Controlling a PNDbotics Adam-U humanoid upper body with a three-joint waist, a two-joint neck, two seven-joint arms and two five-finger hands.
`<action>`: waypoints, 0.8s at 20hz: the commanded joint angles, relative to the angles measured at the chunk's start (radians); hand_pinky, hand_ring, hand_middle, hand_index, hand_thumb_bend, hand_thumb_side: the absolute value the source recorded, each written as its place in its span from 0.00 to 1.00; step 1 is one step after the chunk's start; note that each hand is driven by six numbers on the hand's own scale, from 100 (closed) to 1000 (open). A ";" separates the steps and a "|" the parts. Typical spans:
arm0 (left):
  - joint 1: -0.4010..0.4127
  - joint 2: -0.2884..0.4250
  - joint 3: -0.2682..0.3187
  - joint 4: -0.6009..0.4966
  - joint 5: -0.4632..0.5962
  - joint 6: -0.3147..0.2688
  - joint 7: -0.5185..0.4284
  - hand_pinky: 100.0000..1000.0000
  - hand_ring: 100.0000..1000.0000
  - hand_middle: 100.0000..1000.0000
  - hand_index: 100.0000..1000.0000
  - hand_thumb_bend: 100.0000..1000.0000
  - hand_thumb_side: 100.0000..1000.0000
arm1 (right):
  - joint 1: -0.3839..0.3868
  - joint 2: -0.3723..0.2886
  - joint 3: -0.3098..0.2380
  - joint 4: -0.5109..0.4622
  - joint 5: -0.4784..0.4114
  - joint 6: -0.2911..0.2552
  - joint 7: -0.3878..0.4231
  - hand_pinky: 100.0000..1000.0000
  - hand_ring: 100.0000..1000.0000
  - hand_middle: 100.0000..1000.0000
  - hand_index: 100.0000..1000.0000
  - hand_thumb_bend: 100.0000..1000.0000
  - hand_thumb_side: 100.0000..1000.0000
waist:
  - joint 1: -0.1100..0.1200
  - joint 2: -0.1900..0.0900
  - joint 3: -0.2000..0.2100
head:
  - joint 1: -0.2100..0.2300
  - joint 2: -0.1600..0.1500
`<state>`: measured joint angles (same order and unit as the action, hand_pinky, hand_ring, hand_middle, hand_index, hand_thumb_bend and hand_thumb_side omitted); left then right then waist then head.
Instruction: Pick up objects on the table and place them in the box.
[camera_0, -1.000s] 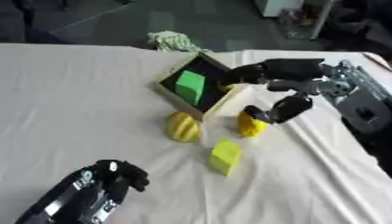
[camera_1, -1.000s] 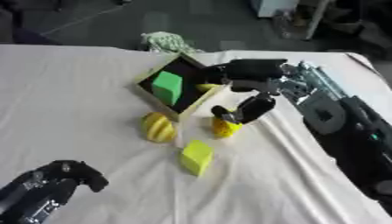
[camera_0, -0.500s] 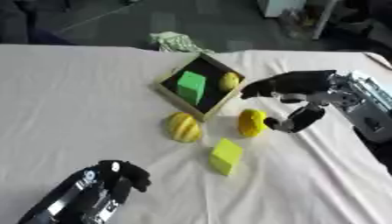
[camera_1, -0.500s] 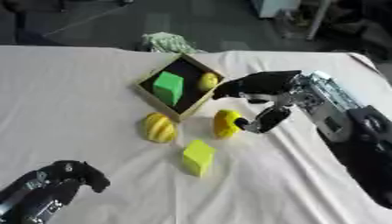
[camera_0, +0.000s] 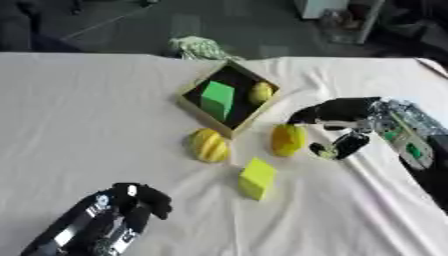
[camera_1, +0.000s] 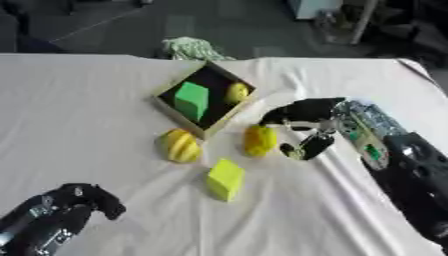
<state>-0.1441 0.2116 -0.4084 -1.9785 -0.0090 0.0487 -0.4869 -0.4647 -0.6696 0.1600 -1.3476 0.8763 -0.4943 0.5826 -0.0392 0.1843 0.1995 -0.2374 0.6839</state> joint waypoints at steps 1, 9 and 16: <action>-0.005 0.010 0.006 -0.021 -0.003 -0.004 0.000 0.69 0.66 0.49 0.71 0.00 0.68 | -0.020 -0.001 -0.014 0.039 0.018 0.006 -0.039 0.82 0.86 0.88 0.97 0.00 0.17 | 0.002 -0.011 -0.001 | 0.000 -0.011; -0.003 0.007 0.006 -0.021 -0.005 -0.002 0.000 0.69 0.66 0.49 0.71 0.00 0.68 | -0.038 0.042 -0.021 0.125 0.020 0.047 -0.196 0.77 0.78 0.73 0.84 0.00 0.13 | 0.003 -0.010 -0.001 | -0.004 -0.013; -0.002 0.005 0.005 -0.021 -0.006 0.000 0.000 0.69 0.66 0.49 0.71 0.00 0.69 | -0.043 0.067 -0.021 0.164 -0.039 0.142 -0.404 0.72 0.73 0.58 0.59 0.00 0.08 | 0.003 -0.009 -0.002 | -0.006 -0.013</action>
<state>-0.1417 0.2113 -0.4084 -1.9785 -0.0106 0.0489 -0.4872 -0.4924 -0.5853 0.1479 -1.1835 0.8532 -0.3683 0.2124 -0.0383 0.1873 0.1985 -0.2402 0.6837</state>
